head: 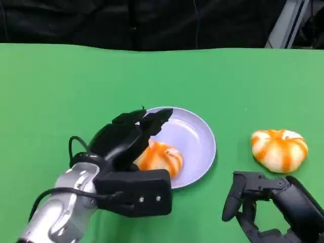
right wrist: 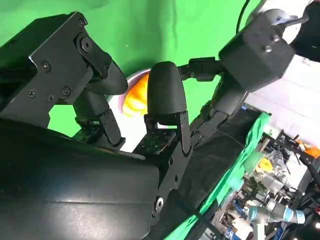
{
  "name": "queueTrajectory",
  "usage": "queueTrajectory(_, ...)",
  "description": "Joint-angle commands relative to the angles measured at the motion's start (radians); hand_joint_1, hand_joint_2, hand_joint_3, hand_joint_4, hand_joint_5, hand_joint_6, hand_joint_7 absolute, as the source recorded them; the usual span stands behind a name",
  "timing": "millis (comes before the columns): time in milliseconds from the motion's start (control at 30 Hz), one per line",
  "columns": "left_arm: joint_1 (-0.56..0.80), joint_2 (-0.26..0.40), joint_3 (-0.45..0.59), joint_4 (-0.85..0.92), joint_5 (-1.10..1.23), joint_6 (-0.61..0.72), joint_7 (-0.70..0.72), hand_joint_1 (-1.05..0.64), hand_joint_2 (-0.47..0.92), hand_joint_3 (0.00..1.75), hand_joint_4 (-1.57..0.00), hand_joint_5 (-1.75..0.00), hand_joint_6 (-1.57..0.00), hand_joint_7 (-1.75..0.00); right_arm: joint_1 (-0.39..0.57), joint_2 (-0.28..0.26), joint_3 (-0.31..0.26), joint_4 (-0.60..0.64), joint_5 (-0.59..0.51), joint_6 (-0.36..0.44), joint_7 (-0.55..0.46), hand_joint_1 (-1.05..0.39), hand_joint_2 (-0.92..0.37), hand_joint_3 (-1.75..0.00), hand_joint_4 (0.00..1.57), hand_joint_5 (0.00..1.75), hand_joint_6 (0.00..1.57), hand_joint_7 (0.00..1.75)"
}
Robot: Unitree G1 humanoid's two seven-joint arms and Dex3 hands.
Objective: Grasp the bread from the table and place it into the plate.
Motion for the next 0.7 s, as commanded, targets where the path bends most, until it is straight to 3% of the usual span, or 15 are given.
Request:
queueTrajectory(33, 0.089, 0.052, 0.087, -0.099, -0.106, -0.060, 0.006, -0.70, 0.92, 0.26, -0.12, -0.07, -0.12, -0.06, 0.004, -0.011, -0.004, -0.009, 0.004, 0.006, 0.001, 0.11, -0.32, -1.38, 0.86, 1.64, 0.79, 1.32)
queueTrajectory(233, 0.240, 0.072, 0.207, -0.154, -0.208, -0.267, 0.137, -0.44, 0.92, 0.17, -0.45, -0.30, -0.22, -0.09, -0.002, -0.009, -0.005, 0.002, 0.001, -0.011, -0.007, 0.08, -0.31, -1.39, 0.87, 1.65, 0.79, 1.33)
queueTrajectory(367, 0.314, 0.087, 0.277, -0.137, -0.230, -0.463, 0.252, -0.25, 0.92, 0.17, -0.72, -0.70, -0.78, -0.22, 0.004, -0.008, -0.002, -0.009, 0.002, 0.001, -0.007, 0.08, -0.32, -1.39, 0.87, 1.66, 0.79, 1.33)
queueTrajectory(467, 0.369, 0.080, 0.325, -0.158, -0.262, -0.538, 0.281, -0.19, 0.92, 0.20, -0.87, -0.85, -1.00, -0.28, 0.005, -0.008, -0.004, -0.013, 0.003, 0.001, -0.008, 0.08, -0.32, -1.39, 0.86, 1.66, 0.79, 1.33)
queueTrajectory(567, 0.420, 0.052, 0.353, -0.177, -0.318, -0.584, 0.287, -0.10, 0.91, 0.22, -0.96, -0.92, -1.12, -0.32, 0.002, -0.012, -0.009, -0.012, 0.003, -0.002, -0.007, 0.08, -0.31, -1.39, 0.86, 1.66, 0.79, 1.33)
queueTrajectory(633, 0.469, 0.031, 0.368, -0.201, -0.350, -0.588, 0.284, -0.05, 0.67, 0.75, -0.95, -1.20, -1.13, -0.49, 0.002, -0.013, -0.012, -0.014, 0.010, 0.002, -0.004, 0.08, -0.32, -1.38, 0.86, 1.66, 0.79, 1.33)
queueTrajectory(700, 0.508, 0.009, 0.375, -0.209, -0.388, -0.596, 0.276, 0.01, 0.52, 1.08, -0.96, -1.39, -1.09, -0.73, 0.003, -0.013, -0.015, -0.018, 0.017, 0.009, -0.002, 0.09, -0.33, -1.37, 0.87, 1.66, 0.78, 1.32)
